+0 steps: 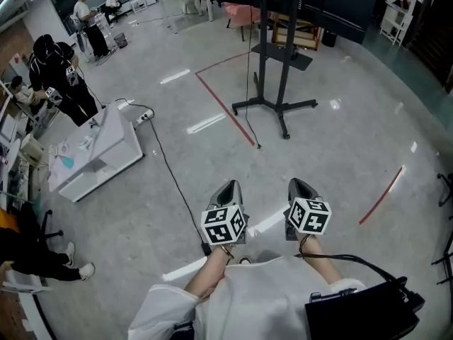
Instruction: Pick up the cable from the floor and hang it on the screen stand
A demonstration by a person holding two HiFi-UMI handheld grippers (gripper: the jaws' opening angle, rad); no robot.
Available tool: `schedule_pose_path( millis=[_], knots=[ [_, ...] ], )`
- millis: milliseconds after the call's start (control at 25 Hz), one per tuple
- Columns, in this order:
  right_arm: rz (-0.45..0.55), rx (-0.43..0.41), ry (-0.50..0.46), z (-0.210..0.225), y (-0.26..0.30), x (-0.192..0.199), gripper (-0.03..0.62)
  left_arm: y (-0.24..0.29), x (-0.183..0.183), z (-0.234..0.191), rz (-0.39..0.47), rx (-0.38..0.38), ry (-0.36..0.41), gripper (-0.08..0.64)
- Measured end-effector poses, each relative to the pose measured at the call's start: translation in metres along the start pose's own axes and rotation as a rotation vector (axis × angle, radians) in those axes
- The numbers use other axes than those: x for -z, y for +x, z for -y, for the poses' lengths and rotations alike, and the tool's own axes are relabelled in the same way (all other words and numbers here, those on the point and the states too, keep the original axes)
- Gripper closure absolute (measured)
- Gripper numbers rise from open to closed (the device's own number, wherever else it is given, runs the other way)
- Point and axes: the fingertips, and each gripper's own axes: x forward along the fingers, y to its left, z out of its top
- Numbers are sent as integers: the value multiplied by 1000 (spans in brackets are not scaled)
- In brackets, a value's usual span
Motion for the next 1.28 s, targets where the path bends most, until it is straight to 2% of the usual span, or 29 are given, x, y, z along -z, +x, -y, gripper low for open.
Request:
schedule_pose_path(
  millis=[360,520,880,1120,1280],
  knots=[
    [-27,17,28,17,47,-5,575,50,-13,-15,-24,1,14,557],
    [-47,24,32,33,82,-16,575,83,-21,-16,-25,-3,72,557],
    [-62,-6,2,66,167,-82,575,180,-66,-13,-15,-29,41,557],
    [-83,-18,18,108,227,-118,575,255,-89,-5,-24,-48,42,557],
    [-89,-26,25,111,239,-124,575,262,-96,-7,-20,-56,50,557]
  ],
)
